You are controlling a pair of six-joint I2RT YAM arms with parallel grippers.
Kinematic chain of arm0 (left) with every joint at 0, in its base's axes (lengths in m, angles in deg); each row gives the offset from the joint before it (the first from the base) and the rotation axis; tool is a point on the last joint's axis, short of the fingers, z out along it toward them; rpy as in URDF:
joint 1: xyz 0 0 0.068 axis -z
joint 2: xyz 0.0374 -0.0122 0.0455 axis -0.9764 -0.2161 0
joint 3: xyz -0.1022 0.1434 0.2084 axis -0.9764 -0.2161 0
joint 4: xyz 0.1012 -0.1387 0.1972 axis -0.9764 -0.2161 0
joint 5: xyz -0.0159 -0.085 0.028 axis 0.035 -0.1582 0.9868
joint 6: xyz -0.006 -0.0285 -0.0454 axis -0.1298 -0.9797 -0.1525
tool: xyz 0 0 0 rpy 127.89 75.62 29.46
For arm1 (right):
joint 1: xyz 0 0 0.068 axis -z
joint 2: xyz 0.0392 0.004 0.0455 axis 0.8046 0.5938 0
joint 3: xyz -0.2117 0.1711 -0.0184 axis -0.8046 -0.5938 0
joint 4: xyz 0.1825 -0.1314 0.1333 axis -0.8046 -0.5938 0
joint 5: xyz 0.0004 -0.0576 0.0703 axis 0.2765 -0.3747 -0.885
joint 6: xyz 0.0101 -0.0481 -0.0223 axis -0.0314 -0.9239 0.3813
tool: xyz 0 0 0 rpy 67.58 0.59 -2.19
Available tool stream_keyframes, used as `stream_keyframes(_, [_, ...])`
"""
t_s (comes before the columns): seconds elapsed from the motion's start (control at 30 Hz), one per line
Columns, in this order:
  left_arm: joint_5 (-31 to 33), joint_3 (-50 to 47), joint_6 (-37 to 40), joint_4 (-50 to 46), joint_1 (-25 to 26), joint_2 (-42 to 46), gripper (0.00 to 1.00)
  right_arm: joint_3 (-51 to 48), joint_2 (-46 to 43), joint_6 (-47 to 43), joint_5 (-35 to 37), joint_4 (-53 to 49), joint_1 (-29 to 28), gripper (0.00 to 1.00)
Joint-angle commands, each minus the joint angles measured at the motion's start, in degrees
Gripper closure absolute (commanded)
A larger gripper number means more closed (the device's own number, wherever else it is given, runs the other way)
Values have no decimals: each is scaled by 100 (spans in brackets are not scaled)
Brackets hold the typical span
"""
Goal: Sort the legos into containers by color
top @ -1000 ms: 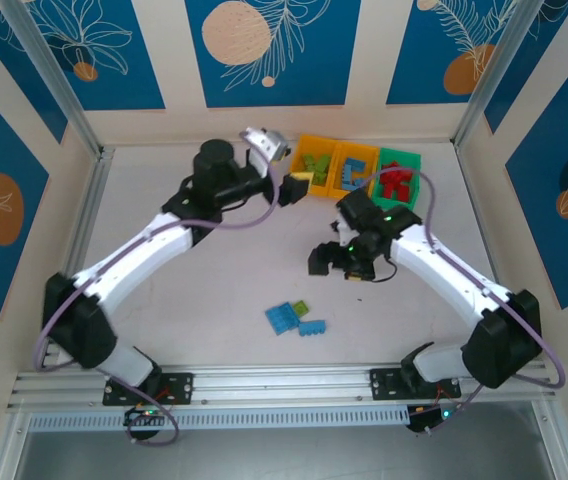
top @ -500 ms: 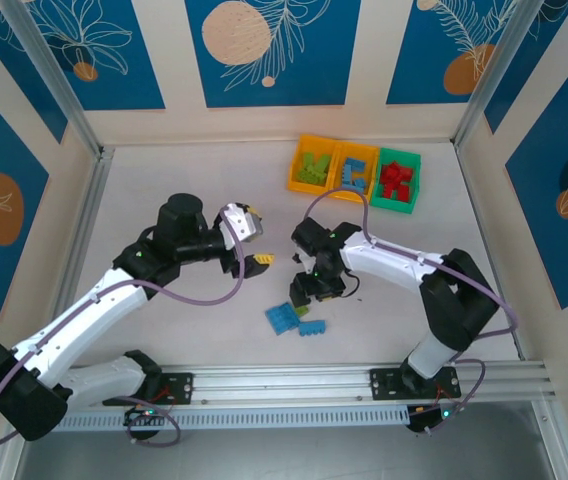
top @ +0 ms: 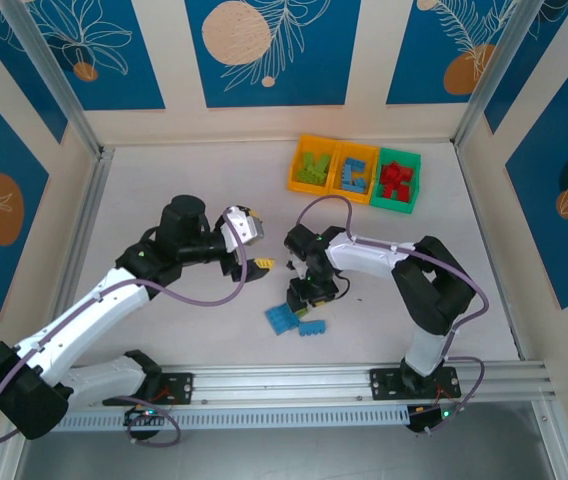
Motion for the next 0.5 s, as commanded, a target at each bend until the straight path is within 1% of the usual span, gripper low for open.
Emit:
stream_keyframes(0.0, [-211, -128, 53, 101, 10, -13, 8, 113, 162, 58, 47, -47, 47, 49])
stream_keyframes(0.07, [-213, -147, 42, 119, 13, -18, 8, 115, 235, 126, 133, -94, 108, 51])
stream_keyframes(0.17, [-202, -173, 25, 116, 13, -13, 8, 137, 272, 328, 551, -307, 223, 53])
stream_keyframes(0.3, [-185, -237, -32, 190, 16, -30, 7, 79, 94, 540, 951, -480, 494, 56])
stream_keyframes(0.37, [-193, -244, -65, 247, 14, -62, 7, 77, -53, 612, 1035, -546, 696, 55])
stream_keyframes(0.47, [-219, -231, -114, 331, 9, -130, 6, 142, -334, 403, 823, -516, 870, 50])
